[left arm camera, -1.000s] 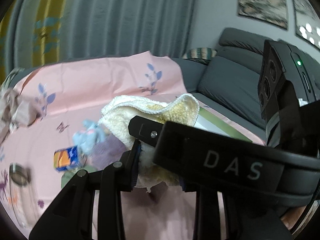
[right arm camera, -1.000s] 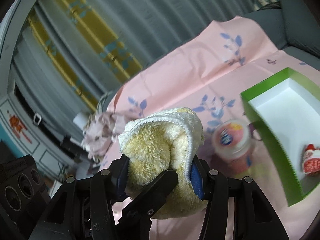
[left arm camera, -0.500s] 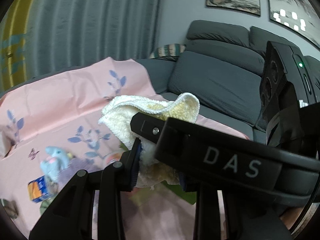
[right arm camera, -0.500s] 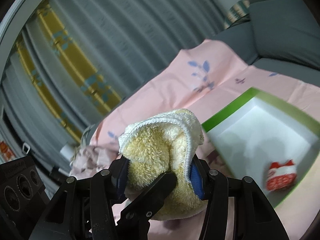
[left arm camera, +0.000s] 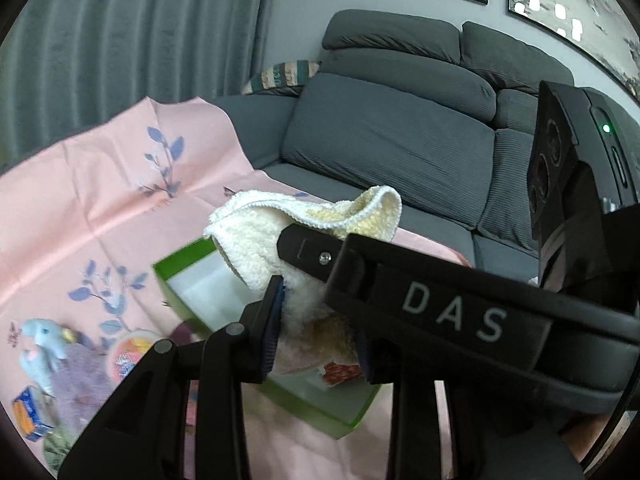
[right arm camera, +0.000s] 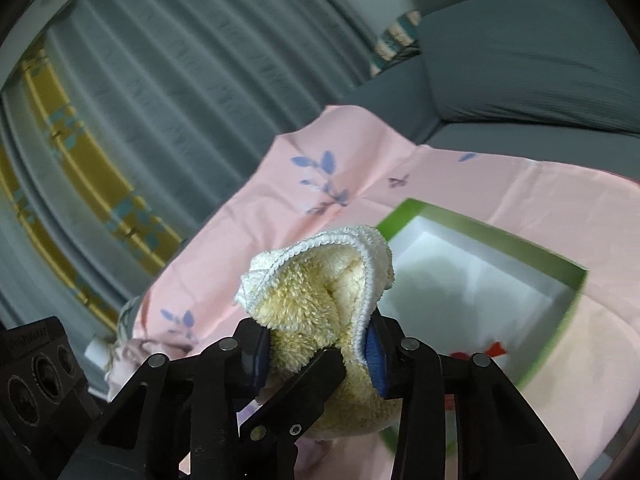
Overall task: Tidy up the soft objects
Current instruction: 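Lower the towel into the green box with the right gripper, then open the right gripper to release the towel in the box, then move the right gripper back to the green scrunchie cloth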
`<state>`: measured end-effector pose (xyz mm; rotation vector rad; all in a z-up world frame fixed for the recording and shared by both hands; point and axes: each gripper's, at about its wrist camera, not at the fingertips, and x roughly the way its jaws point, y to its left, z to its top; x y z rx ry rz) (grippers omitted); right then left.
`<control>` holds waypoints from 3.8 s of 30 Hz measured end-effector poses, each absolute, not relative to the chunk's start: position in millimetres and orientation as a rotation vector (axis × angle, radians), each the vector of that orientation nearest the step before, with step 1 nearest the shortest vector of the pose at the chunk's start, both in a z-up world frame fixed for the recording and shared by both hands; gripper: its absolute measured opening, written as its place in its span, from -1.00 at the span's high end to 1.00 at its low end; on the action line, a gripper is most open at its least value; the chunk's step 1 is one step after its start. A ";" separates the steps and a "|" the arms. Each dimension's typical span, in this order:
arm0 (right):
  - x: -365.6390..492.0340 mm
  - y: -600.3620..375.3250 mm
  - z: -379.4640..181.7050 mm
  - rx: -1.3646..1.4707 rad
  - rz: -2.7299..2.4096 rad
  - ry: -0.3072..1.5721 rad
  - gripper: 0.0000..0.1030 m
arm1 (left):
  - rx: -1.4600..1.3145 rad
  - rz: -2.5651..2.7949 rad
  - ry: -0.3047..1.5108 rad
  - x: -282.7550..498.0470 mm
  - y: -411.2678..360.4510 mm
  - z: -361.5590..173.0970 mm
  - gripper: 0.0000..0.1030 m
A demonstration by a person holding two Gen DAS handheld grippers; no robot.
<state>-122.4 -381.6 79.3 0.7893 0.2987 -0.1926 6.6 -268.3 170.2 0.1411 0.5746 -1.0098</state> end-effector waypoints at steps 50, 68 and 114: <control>-112.2 -421.9 32.2 0.961 -0.274 0.434 -0.20 | 0.088 -0.921 0.763 19.6 -297.1 138.1 0.20; -132.4 -395.1 67.8 0.936 -0.230 0.216 -0.88 | 0.076 -0.770 0.558 -8.6 -224.5 194.5 -0.64; 16.4 -140.0 25.7 0.273 0.212 0.854 -0.49 | -0.285 -0.054 0.993 0.6 48.2 82.5 0.15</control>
